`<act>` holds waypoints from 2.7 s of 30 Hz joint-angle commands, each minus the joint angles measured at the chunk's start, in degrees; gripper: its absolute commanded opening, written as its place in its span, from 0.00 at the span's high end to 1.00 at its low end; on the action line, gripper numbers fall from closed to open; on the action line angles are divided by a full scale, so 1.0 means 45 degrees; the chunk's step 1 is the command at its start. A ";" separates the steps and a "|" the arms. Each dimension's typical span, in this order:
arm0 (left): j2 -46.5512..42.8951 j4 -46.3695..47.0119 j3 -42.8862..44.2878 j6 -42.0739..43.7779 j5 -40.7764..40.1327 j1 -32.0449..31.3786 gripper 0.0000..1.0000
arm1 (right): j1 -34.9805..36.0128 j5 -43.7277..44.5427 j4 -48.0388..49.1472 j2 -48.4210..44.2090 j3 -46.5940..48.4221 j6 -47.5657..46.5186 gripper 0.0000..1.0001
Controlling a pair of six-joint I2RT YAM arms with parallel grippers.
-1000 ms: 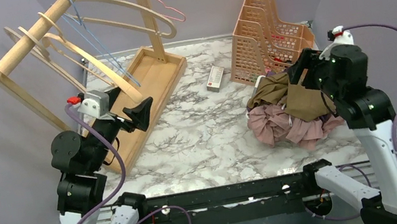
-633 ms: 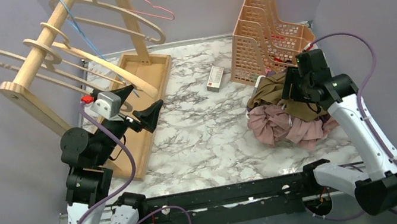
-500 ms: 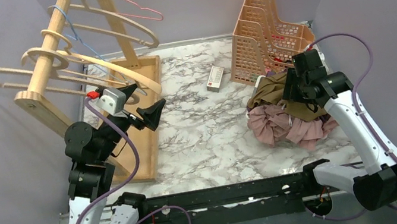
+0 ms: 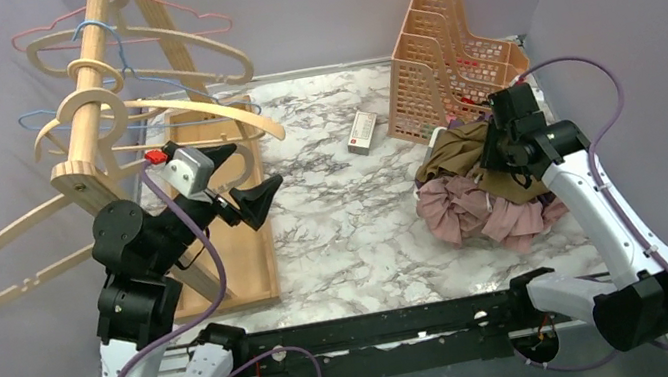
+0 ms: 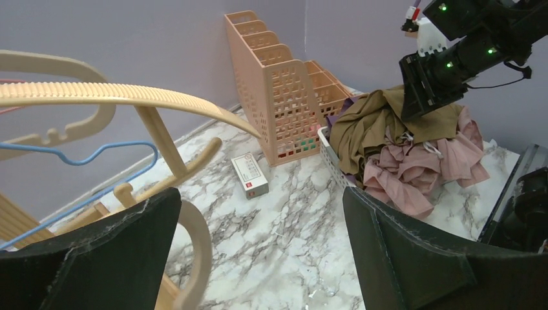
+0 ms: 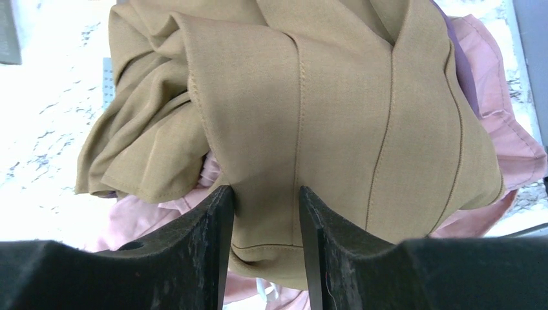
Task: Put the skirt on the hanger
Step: Adjust the clothesline at the center of the board.
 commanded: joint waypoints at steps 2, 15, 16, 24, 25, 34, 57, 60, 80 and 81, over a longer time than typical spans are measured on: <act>-0.0515 -0.0764 0.0674 -0.0282 0.0691 -0.0060 0.02 | -0.0054 -0.0684 0.0484 -0.0129 0.0793 -0.0071 0.54; -0.2608 -0.3910 0.0049 -0.0821 -0.4904 -0.0056 0.16 | -0.0053 -0.3077 0.1249 0.0645 0.0962 -0.0384 0.52; -0.2559 -0.4152 0.0131 -0.0863 -0.5576 -0.0049 0.20 | -0.0053 -0.3327 0.1304 0.0738 0.1008 -0.0452 0.52; -0.2137 -0.5727 0.0644 -0.0717 -1.1184 -0.0058 0.36 | 0.1136 -0.5131 0.2720 0.1054 0.0993 -0.0316 0.52; -0.2044 -0.5944 0.0725 -0.0733 -1.1802 -0.0057 0.36 | 0.1621 -0.4995 0.2919 0.1078 0.0961 -0.0109 0.52; -0.2158 -0.6300 0.0913 -0.0869 -1.0902 -0.0087 0.33 | 0.7413 -0.3767 0.5746 0.2409 0.0196 0.1611 0.50; -0.4058 -0.7216 -0.0098 -0.2827 -0.5545 -0.0073 0.22 | 1.0528 -0.2736 0.7908 1.5476 1.1039 0.4620 0.24; -0.4050 -0.7290 -0.0008 -0.2832 -0.4479 -0.0084 0.26 | 1.0533 -0.1475 0.7073 1.6584 1.2404 0.4761 0.25; -0.3186 -1.0514 0.1198 -0.3877 -0.6904 -0.0084 0.44 | 0.9867 0.1600 0.5348 1.8274 1.3593 0.5712 0.47; -0.3083 -1.0649 0.1216 -0.3847 -0.7027 -0.0087 0.46 | 0.9783 0.1611 0.5342 1.8164 1.3385 0.5835 0.50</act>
